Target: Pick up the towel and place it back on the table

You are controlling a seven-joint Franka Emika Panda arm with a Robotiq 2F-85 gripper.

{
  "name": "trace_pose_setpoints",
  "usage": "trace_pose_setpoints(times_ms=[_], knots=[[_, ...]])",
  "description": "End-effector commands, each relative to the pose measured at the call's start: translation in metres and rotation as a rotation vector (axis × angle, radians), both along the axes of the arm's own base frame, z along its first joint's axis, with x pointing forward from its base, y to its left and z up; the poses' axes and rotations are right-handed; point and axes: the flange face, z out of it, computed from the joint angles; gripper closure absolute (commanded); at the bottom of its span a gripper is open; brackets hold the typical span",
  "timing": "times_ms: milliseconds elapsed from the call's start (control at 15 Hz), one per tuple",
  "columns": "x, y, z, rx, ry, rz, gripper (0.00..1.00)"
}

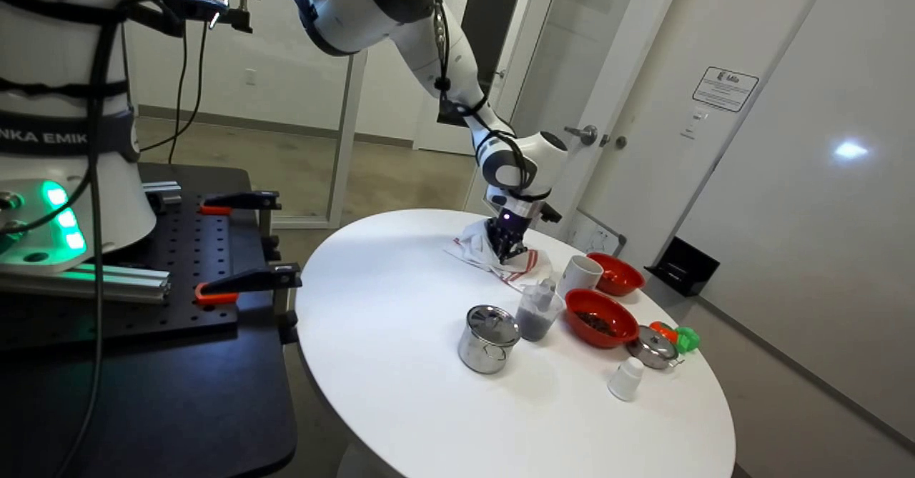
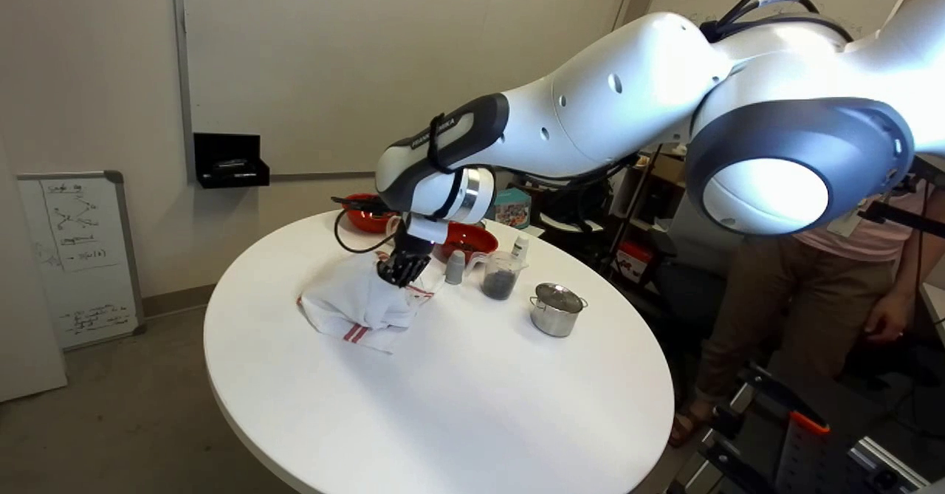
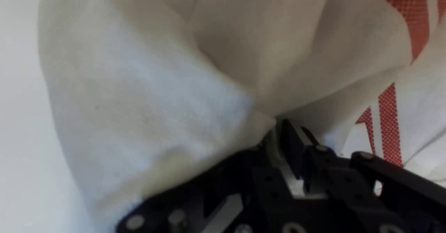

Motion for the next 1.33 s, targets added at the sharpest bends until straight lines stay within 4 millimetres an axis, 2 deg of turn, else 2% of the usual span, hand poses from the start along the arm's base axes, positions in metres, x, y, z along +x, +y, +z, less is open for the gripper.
trace_pose_setpoints(times_ms=[0, 133, 333, 400, 600, 933, 1267], knots=[[0.004, 0.035, -0.002, -0.041, 0.013, 0.096, 0.42], [0.006, 0.048, 0.003, -0.062, 0.013, 0.134, 0.29], [0.007, 0.055, 0.016, -0.083, 0.011, 0.166, 0.06], [0.008, 0.057, 0.019, -0.091, 0.016, 0.180, 0.02], [0.015, 0.062, 0.033, -0.124, 0.030, 0.239, 0.00], [0.022, 0.070, 0.072, -0.204, 0.048, 0.359, 0.00], [0.028, 0.068, 0.106, -0.233, 0.043, 0.388, 0.00]])
